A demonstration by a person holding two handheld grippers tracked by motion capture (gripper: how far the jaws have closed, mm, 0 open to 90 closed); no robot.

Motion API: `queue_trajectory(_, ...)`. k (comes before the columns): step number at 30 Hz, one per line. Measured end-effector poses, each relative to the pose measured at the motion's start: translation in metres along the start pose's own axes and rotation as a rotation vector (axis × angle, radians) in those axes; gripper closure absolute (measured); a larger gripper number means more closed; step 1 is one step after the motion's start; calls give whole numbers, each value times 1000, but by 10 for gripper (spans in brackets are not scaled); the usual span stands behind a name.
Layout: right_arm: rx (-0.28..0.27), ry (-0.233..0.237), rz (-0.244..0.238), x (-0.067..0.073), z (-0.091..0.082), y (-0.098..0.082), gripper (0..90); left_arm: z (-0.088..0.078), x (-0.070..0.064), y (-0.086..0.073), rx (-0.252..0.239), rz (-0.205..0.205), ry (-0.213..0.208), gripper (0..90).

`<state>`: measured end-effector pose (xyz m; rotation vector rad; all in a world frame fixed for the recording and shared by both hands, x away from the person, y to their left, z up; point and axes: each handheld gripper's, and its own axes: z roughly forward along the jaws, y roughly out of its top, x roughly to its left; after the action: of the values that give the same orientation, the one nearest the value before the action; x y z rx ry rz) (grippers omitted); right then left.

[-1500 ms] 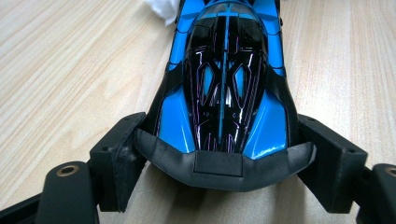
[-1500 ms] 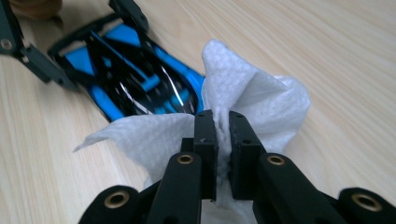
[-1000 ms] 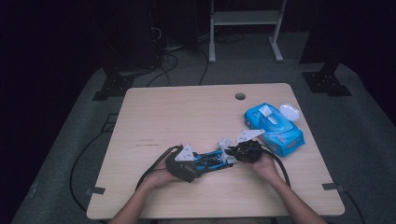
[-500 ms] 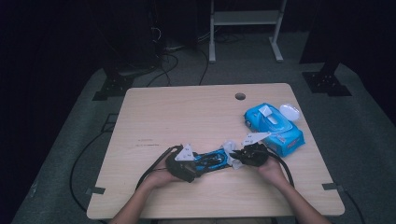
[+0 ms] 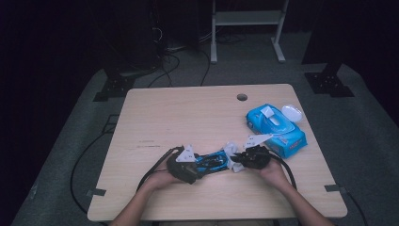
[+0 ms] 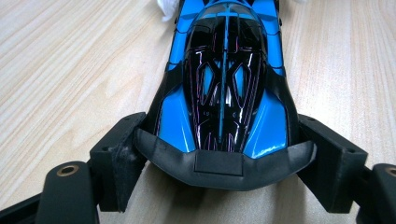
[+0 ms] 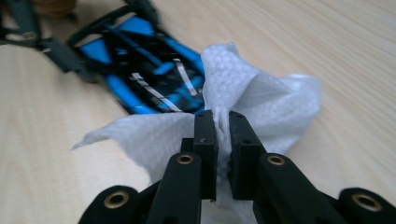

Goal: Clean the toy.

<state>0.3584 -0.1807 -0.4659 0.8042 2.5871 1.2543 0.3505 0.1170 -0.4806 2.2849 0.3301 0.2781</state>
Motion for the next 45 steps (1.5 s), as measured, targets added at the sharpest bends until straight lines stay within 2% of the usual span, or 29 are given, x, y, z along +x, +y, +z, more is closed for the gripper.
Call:
queue_trajectory(5, -45, 39, -54, 19, 3, 12, 827, 0, 0, 0, 0, -1, 2, 225)
queue_trajectory(12, -40, 114, -131, 43, 31, 40, 828, 0, 0, 0, 0, -1, -1, 225)
queue_trajectory(17, -19, 168, -170, 61, 54, 53, 829, 0, 0, 0, 0, -2, 0, 225)
queue_trajectory(22, -25, 201, -170, 70, 70, 63, 829, 0, 0, 0, -5, -8, -2, 225)
queue_trajectory(26, -28, 188, -171, 71, 76, 69, 830, 1, 0, -1, -10, -17, -5, 224)
queue_trajectory(29, -22, 160, -174, 71, 77, 71, 830, 1, 1, -1, -10, -16, -5, 224)
queue_trajectory(32, -18, 177, -178, 74, 76, 69, 833, 0, 0, -1, -9, -10, -1, 226)
queue_trajectory(34, -4, 184, -205, 76, 73, 69, 835, 0, 1, -1, -4, -7, -4, 227)
queue_trajectory(35, -1, 174, -214, 76, 72, 70, 835, 0, 1, -1, -9, -13, -2, 226)
queue_trajectory(36, -2, 142, -217, 74, 71, 71, 837, 0, 1, -1, -7, -11, -3, 226)
queue_trajectory(41, -41, 92, -143, 63, 70, 74, 837, 0, 1, -1, -9, -12, -3, 225)
queue_trajectory(44, -11, 48, -135, 56, 75, 74, 837, 0, 1, -1, -8, -16, -4, 225)
queue_trajectory(45, -9, 49, -134, 53, 76, 72, 837, 1, 1, -1, -8, -18, -4, 224)
